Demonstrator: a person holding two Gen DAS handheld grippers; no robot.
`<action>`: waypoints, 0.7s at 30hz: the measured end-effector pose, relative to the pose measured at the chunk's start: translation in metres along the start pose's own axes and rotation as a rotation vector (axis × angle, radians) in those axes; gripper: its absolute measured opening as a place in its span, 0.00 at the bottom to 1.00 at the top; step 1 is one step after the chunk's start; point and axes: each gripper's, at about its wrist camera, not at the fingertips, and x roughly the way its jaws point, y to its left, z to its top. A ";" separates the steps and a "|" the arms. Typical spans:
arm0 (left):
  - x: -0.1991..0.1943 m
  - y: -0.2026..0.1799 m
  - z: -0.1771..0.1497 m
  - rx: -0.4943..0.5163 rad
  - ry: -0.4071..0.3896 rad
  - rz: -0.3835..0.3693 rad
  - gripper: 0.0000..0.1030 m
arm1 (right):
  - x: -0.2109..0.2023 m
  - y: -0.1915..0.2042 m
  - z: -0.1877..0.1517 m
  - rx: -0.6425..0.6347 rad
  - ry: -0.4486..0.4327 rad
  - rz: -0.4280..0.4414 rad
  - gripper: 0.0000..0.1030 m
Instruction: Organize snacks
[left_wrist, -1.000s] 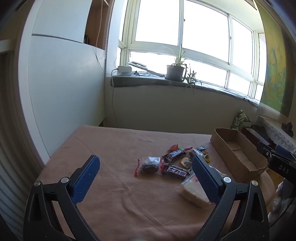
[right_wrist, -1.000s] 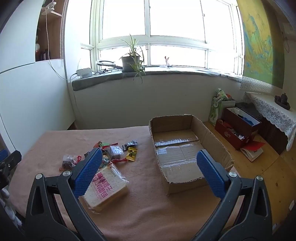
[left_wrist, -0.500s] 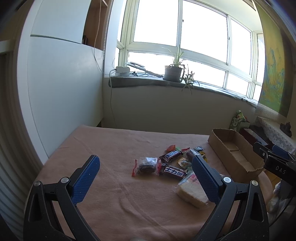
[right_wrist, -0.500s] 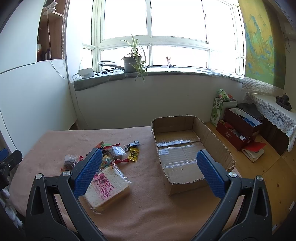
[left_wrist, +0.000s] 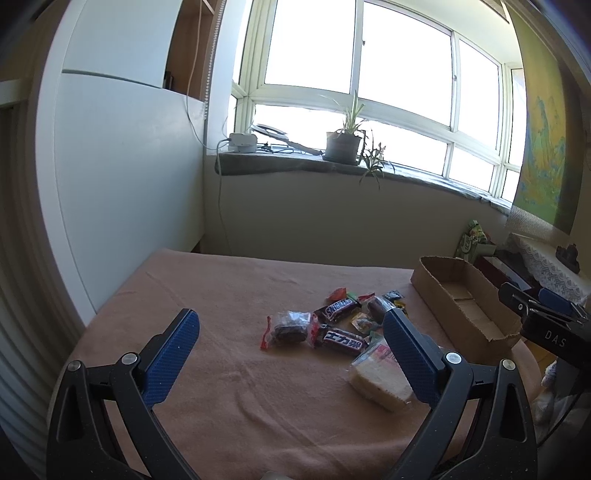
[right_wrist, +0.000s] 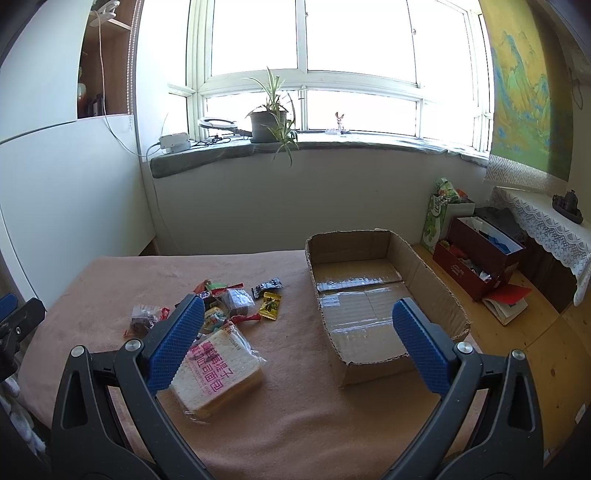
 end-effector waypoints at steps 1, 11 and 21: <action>0.000 -0.001 0.000 0.002 0.000 0.000 0.97 | 0.000 0.001 0.000 -0.001 -0.002 -0.001 1.00; 0.008 -0.004 0.000 -0.001 0.019 -0.019 0.97 | 0.006 0.004 -0.003 -0.005 0.015 0.001 1.00; 0.010 -0.002 -0.005 -0.015 0.038 -0.023 0.97 | 0.013 0.009 -0.005 -0.016 0.031 0.010 1.00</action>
